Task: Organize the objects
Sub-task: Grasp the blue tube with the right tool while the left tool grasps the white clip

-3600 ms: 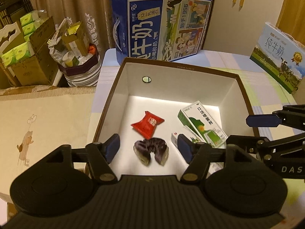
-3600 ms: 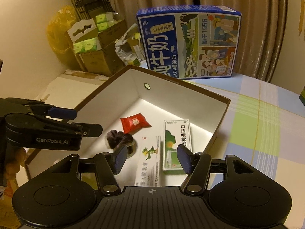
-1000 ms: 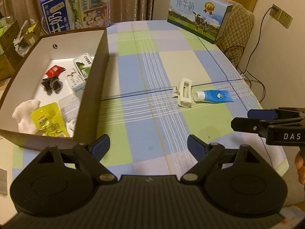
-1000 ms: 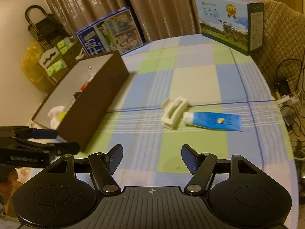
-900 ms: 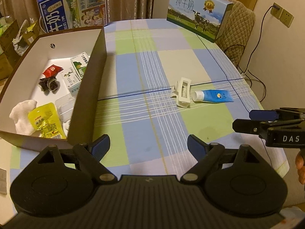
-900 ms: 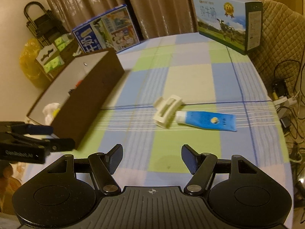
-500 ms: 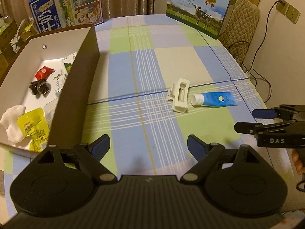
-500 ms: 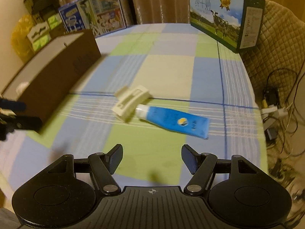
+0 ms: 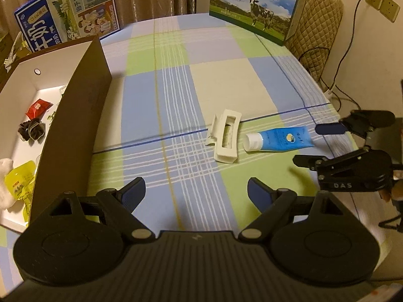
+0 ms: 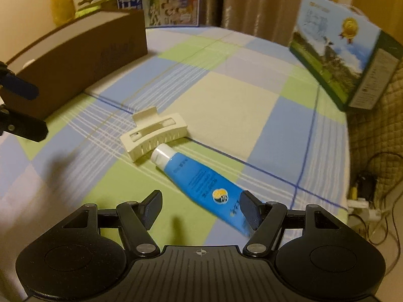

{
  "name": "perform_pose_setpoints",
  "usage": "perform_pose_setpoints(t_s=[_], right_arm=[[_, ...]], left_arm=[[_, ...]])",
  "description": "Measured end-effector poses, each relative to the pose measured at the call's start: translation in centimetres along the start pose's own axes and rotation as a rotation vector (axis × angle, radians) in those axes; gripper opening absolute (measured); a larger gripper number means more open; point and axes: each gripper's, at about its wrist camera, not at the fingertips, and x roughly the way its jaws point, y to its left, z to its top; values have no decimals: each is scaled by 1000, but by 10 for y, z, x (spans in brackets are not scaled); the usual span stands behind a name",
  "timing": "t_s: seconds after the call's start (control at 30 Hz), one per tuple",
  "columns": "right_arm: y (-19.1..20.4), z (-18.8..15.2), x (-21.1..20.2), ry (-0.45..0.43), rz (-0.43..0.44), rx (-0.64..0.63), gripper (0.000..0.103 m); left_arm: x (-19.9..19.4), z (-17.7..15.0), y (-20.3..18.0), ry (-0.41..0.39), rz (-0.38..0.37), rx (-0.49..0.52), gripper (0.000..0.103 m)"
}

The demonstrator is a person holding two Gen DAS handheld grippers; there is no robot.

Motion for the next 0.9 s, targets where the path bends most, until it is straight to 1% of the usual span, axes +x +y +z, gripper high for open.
perform_pose_setpoints(t_s=[0.3,0.53,0.67,0.77,0.9], right_arm=[[-7,17,31,29,77,-69,65],[-5,20,46,49,97,-148,65],[-7,19,51,51,107,-142,64],[-10,17,49,47,116,-120,57],[-12,10,42,42,125,-74,54]], left_arm=[[18,6,11,27,31,-29,86],[29,6,16,44,36,-40,85],[34,5,16,49,34,-35,85],[37,6,15,52,34,-33,85],[41,6,14,51,23,-25,85]])
